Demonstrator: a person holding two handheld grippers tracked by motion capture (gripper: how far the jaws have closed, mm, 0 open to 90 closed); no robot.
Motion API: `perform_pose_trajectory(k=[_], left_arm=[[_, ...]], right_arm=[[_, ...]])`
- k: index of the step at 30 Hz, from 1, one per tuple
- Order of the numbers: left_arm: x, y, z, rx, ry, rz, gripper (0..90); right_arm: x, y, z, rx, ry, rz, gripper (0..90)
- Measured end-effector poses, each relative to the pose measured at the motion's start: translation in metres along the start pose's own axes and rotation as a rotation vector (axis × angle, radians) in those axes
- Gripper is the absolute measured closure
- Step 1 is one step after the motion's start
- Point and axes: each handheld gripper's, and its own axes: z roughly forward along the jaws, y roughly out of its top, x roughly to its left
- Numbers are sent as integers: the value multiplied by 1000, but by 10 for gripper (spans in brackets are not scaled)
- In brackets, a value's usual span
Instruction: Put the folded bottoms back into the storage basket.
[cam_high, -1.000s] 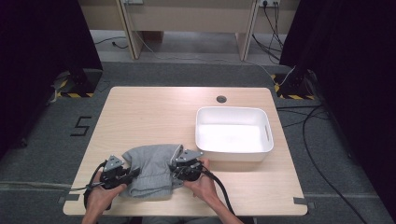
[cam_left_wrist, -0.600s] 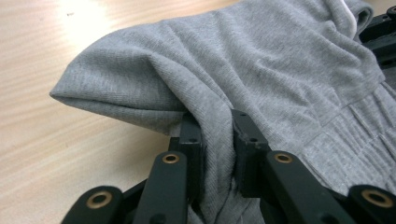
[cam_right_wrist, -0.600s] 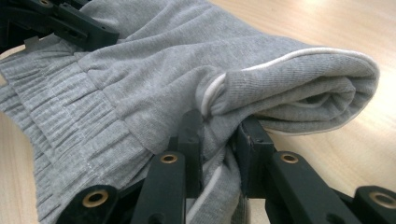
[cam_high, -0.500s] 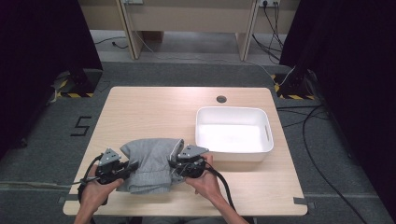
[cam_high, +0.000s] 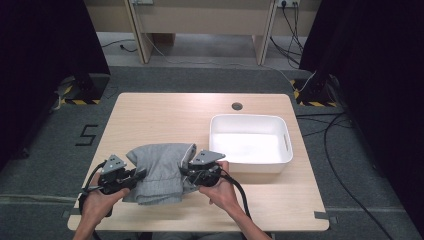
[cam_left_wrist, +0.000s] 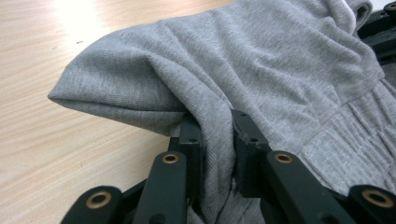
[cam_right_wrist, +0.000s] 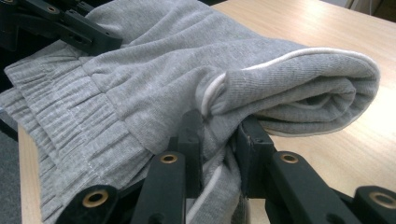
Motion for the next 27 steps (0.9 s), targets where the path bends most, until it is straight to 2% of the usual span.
perform_pose_trajectory(k=[12,17,18,22,27], left_arm=[[-2,13,-3,-8,-15,-7,750],[-6,22,-3,-10,-20,12,749],[-7,24,-3,-11,-21,15,749],[-9,28,0,-11,-32,18,748],[-12,37,0,-21,-41,22,748]], right_arm=[[-5,11,-10,-5,7,9,748],[-9,14,-17,-11,2,5,748],[-9,15,-19,-9,0,20,748],[-14,16,-24,-14,0,22,748],[-19,20,-32,-27,-2,7,748]])
